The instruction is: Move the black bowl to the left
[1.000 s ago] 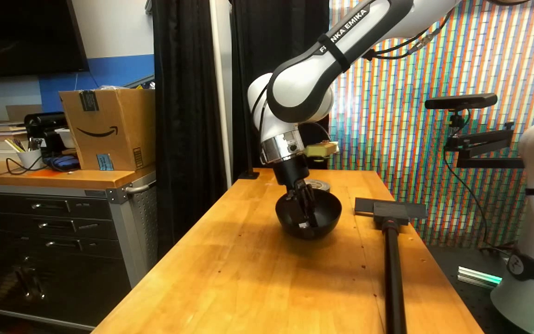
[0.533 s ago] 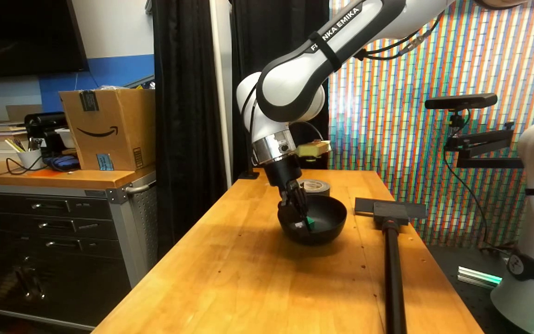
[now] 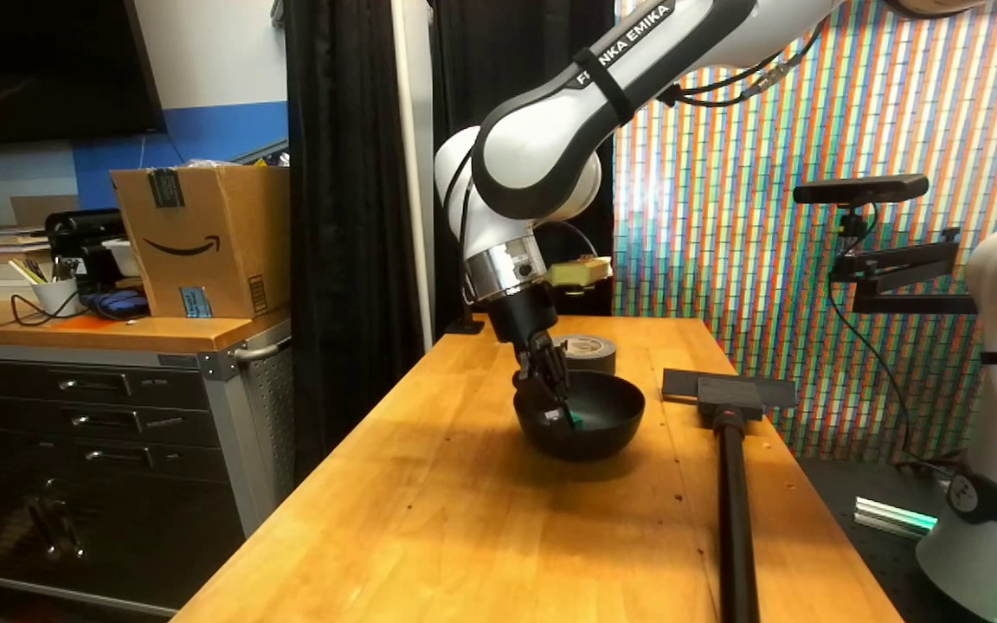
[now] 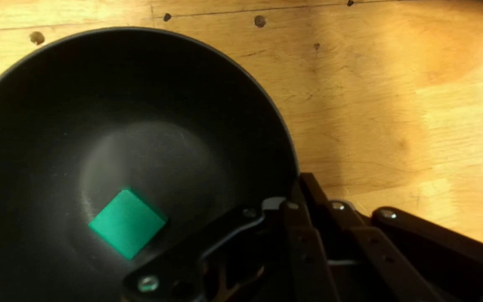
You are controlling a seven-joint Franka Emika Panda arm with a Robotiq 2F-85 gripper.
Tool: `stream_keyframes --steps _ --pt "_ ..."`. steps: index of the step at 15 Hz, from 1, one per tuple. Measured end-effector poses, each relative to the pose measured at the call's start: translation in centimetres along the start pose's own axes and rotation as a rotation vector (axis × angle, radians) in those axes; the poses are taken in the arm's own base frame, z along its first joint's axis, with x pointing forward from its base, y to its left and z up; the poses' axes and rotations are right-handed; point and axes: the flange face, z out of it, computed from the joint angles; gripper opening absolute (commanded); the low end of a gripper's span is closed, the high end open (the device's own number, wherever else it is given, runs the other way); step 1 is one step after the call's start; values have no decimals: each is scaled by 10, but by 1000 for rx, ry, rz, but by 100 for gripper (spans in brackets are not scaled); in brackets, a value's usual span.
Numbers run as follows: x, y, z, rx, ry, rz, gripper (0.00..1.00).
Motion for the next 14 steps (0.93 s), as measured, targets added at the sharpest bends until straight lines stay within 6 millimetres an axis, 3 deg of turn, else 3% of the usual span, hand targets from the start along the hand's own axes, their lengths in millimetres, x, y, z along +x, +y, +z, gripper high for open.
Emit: stream_keyframes --steps 3,7,14 --pt "1 -23 -8 -16 16 -42 5" --pt "0 -80 -15 -72 26 -135 5" --pt "3 -188 11 -251 -36 -326 5"
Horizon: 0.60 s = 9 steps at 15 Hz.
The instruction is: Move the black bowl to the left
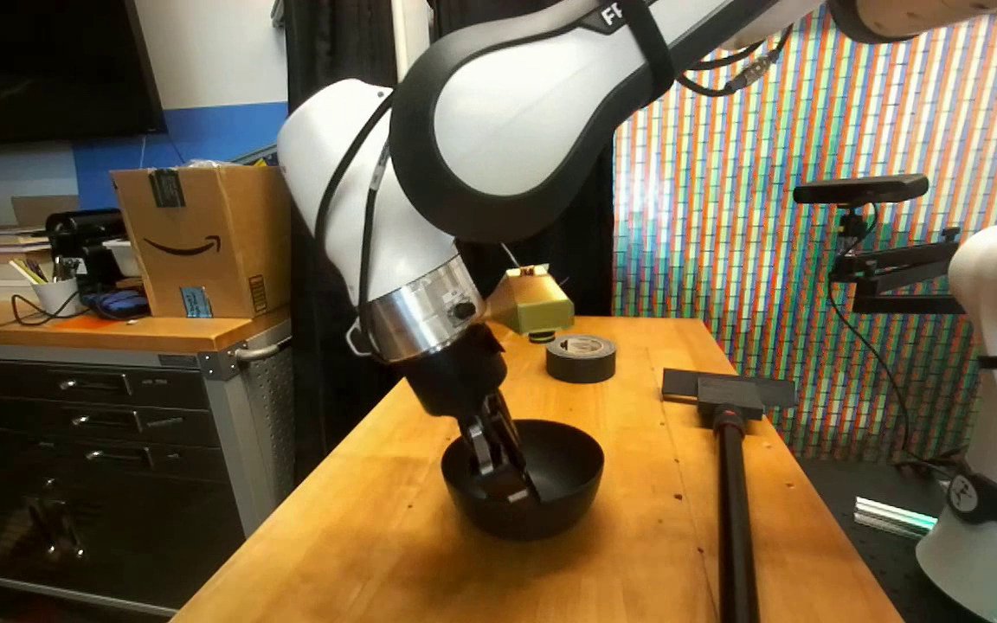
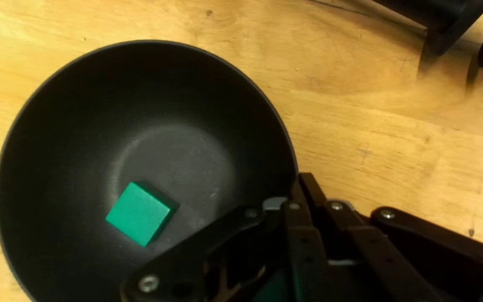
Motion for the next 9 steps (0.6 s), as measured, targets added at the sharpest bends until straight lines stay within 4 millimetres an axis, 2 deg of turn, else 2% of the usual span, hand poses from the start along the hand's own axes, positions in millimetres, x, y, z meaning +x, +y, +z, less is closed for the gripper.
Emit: stream_keyframes --steps 6,9 --pt "22 -99 9 -170 -63 -190 5" --pt "26 -139 13 -249 -87 -259 8"
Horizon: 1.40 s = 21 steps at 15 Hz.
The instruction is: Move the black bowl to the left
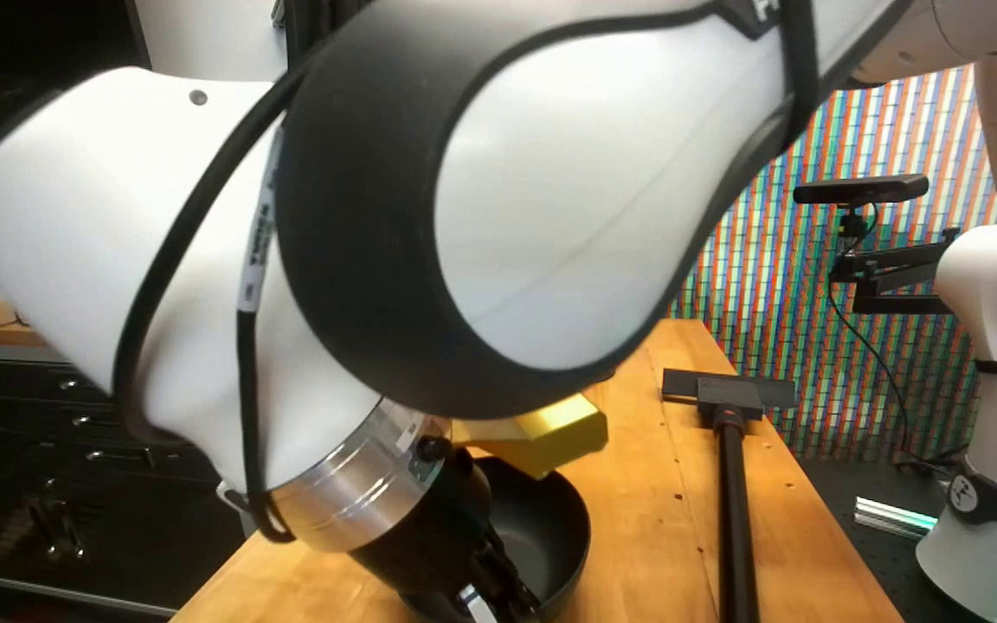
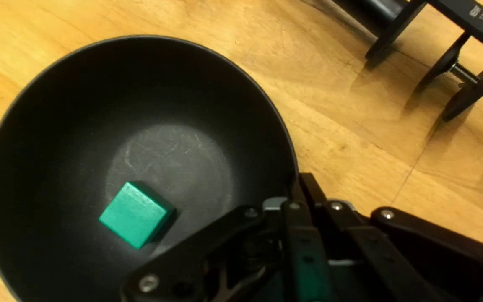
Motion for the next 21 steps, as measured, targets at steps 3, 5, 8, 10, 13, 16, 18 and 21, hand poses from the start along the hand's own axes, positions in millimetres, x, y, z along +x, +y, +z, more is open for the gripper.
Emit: stream_keyframes --steps 3,5,8,10,13,16,18,21 --pt "10 -27 -4 -51 -12 -48 9" --pt "17 -36 -3 -63 -15 -61 25" --pt "19 -35 -2 -62 -20 -63 33" --pt "19 -34 -3 -61 -21 -63 32" --pt "19 -34 -4 -61 -21 -63 32" --pt "19 -34 -4 -61 -21 -63 32" --pt "19 -34 -4 -61 -20 -63 32" --pt "19 -34 -4 -61 -20 -63 32"
